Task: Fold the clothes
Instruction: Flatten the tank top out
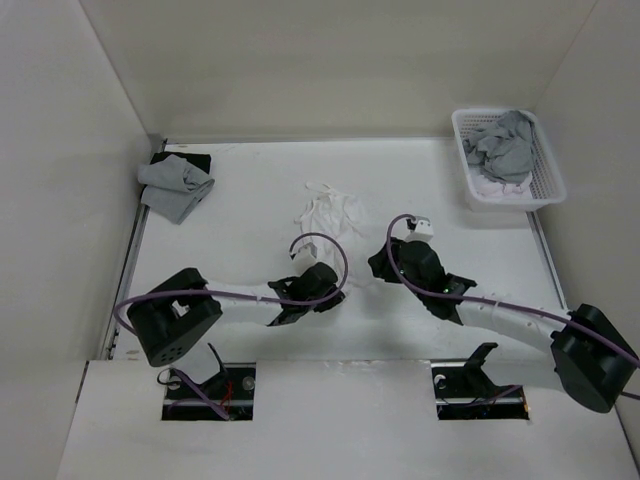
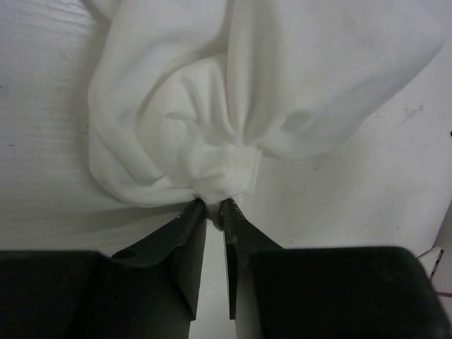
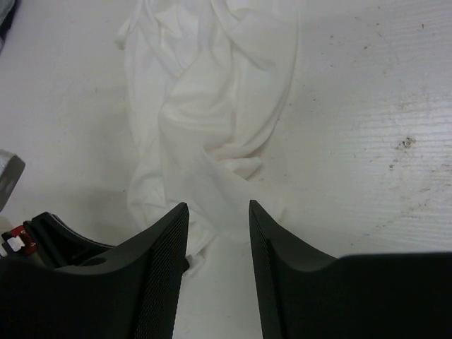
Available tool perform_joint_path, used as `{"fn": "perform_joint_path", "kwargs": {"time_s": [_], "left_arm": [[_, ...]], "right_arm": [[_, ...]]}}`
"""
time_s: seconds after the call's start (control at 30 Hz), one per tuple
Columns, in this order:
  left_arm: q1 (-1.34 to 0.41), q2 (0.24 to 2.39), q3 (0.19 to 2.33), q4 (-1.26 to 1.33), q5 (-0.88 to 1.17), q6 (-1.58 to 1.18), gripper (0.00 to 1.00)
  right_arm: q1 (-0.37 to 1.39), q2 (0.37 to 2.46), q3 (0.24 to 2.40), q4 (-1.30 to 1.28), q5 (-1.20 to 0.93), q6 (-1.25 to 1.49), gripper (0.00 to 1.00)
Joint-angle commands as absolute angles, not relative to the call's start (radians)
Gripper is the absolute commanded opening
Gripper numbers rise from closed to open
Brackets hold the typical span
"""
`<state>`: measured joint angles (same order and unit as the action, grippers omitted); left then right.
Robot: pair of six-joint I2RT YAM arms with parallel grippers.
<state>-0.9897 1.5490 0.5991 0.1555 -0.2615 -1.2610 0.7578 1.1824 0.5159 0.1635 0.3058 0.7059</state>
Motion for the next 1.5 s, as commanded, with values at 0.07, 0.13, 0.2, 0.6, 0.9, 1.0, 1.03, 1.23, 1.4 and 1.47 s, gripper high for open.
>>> {"fn": "perform_joint_path", "kwargs": {"time_s": [0.07,0.13,0.2,0.6,0.9,1.0,1.03,1.23,1.4,1.47], "left_arm": [[-0.975,1.479,0.511,0.149,-0.316,-1.264,0.04],[-0.957,1.407,0.479,0.132,-0.340,-1.238,0.02],[-0.937,1.324,0.450,0.098,-0.362,-1.221,0.01],[-0.768,0.950,0.333,-0.064,-0.362,-1.086,0.00],[-0.737,0.877,0.458,-0.037,-0.367,-0.945,0.00],[-0.765,0.923,0.560,0.029,-0.350,-0.881,0.00],[-0.784,0.942,0.593,0.055,-0.344,-0.862,0.00],[-0.826,0.902,0.651,0.068,-0.373,-0.798,0.00],[-0.656,0.726,0.510,-0.099,-0.396,-0.848,0.00],[-0.572,0.661,0.459,-0.155,-0.373,-0.865,0.00]], "right_arm": [[0.720,1.193,0.494,0.229,0.282,0.730,0.46],[0.719,1.216,0.500,0.229,0.252,0.730,0.45],[0.723,1.229,0.502,0.229,0.224,0.732,0.45],[0.772,1.408,0.505,0.356,0.026,0.776,0.54],[0.772,1.379,0.575,0.358,0.112,0.770,0.06],[0.774,1.168,0.616,0.116,0.188,0.704,0.05],[0.778,1.099,0.644,0.024,0.210,0.677,0.05],[0.864,1.014,0.813,-0.365,0.203,0.641,0.36],[0.894,1.029,0.712,-0.281,0.230,0.679,0.55],[0.852,1.063,0.651,-0.204,0.213,0.713,0.53]]}}
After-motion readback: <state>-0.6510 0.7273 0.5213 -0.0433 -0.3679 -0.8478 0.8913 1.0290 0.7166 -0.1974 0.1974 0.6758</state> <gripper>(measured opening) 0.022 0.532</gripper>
